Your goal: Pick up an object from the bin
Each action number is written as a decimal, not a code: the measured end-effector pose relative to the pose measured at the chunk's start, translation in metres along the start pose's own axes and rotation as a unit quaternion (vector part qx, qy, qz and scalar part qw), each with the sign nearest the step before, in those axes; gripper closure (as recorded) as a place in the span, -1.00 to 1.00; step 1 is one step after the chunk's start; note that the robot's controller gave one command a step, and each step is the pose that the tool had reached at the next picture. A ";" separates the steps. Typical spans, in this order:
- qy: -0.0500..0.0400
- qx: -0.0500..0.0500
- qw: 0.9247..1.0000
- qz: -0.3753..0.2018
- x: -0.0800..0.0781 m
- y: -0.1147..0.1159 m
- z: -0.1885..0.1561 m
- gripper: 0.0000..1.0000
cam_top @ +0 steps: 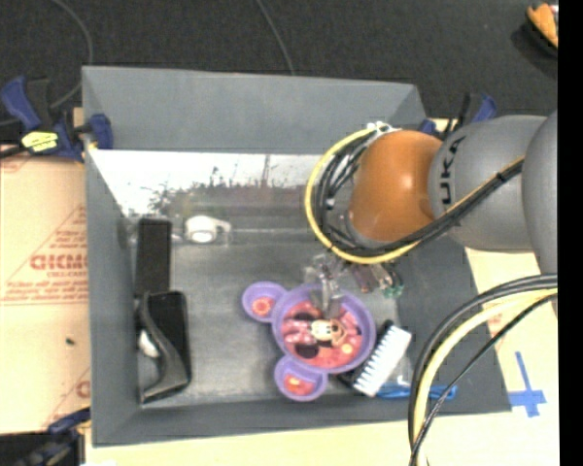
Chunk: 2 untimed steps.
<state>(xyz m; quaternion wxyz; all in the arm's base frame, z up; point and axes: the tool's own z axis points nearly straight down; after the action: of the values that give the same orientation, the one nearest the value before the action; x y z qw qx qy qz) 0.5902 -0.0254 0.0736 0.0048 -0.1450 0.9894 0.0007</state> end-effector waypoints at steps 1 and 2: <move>0.002 -0.001 1.000 0.000 0.002 0.000 -0.005 1.00; 0.004 -0.001 1.000 0.000 0.003 0.001 -0.025 1.00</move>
Offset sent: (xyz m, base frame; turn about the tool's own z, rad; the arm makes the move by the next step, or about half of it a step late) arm 0.0001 -0.0001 0.0535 0.0000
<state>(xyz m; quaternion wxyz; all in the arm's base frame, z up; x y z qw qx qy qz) 0.5872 -0.0257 0.0981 0.0004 -0.1448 0.9895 0.0012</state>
